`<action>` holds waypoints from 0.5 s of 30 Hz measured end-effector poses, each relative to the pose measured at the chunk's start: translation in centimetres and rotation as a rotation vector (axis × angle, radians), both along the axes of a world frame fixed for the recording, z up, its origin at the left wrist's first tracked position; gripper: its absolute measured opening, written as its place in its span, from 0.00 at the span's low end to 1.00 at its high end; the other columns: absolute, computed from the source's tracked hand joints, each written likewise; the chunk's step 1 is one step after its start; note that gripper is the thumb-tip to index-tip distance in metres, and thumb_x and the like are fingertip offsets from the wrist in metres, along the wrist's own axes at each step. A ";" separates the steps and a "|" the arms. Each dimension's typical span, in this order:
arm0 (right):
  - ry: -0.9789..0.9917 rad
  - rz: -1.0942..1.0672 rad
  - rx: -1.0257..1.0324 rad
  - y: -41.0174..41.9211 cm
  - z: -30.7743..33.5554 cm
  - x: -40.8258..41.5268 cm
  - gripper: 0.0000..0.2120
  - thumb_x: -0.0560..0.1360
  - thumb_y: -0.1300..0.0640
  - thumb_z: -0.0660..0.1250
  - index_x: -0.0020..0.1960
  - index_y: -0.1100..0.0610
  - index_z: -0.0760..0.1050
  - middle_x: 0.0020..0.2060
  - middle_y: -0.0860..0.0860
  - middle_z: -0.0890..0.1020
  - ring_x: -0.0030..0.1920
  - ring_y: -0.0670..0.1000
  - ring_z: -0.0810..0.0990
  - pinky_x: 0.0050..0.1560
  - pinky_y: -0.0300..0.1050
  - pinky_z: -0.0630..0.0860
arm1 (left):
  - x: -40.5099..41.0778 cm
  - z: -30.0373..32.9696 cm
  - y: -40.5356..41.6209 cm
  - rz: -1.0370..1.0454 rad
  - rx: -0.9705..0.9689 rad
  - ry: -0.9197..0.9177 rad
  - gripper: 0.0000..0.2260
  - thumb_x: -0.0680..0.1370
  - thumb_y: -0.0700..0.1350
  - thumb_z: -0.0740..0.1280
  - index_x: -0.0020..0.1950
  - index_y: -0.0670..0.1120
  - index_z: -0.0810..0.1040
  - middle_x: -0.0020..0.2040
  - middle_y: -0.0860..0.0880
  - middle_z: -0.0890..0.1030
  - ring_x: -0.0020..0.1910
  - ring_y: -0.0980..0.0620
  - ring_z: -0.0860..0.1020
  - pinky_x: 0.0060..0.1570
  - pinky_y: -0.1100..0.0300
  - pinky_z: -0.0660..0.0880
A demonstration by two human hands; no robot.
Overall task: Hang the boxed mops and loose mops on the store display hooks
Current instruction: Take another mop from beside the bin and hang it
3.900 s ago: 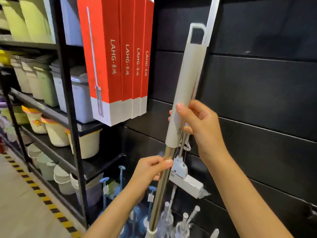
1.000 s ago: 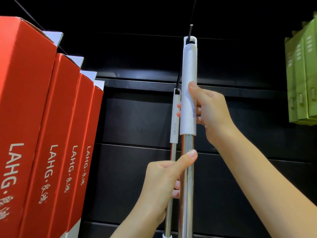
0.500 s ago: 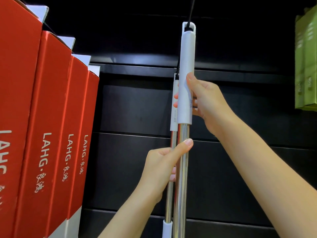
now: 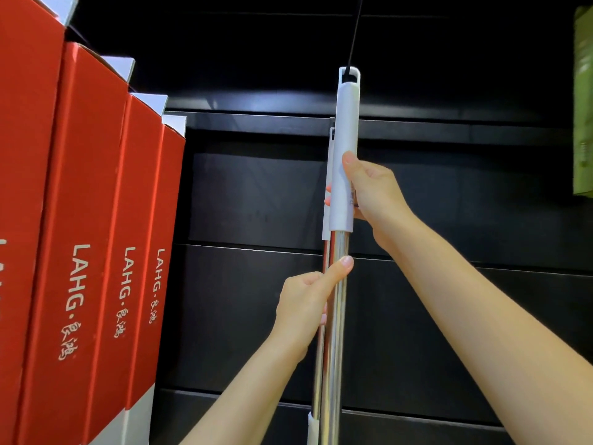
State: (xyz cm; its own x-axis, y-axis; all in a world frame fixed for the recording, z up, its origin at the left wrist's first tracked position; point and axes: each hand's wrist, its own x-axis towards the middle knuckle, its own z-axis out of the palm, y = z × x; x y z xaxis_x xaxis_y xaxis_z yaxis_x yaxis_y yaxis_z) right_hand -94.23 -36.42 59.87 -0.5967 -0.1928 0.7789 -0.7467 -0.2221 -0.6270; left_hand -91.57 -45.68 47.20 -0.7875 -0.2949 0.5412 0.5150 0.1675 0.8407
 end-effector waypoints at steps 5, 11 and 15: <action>-0.044 0.001 -0.004 -0.6 0.1 -1.7 0.11 0.79 0.45 0.60 0.40 0.48 0.71 0.35 0.48 0.82 0.27 0.43 0.82 0.27 0.33 0.77 | -1.9 -0.2 -0.4 0.060 0.001 -0.010 0.38 0.64 0.68 0.66 0.52 0.34 0.79 0.44 0.36 0.80 0.44 0.39 0.81 0.48 0.55 0.79; -0.067 -0.041 0.010 -1.3 0.1 -3.8 0.11 0.79 0.46 0.59 0.41 0.48 0.71 0.36 0.49 0.81 0.27 0.44 0.81 0.26 0.33 0.77 | -4.2 -0.3 -0.9 0.092 -0.009 -0.022 0.38 0.64 0.70 0.66 0.53 0.36 0.79 0.50 0.37 0.82 0.51 0.41 0.82 0.54 0.51 0.79; -0.042 -0.068 0.029 -1.7 0.1 -5.2 0.11 0.80 0.47 0.59 0.41 0.49 0.71 0.37 0.50 0.81 0.31 0.46 0.82 0.29 0.34 0.78 | -5.8 -0.4 -1.4 0.141 -0.006 -0.047 0.33 0.68 0.68 0.66 0.52 0.38 0.81 0.49 0.39 0.83 0.49 0.43 0.82 0.56 0.49 0.78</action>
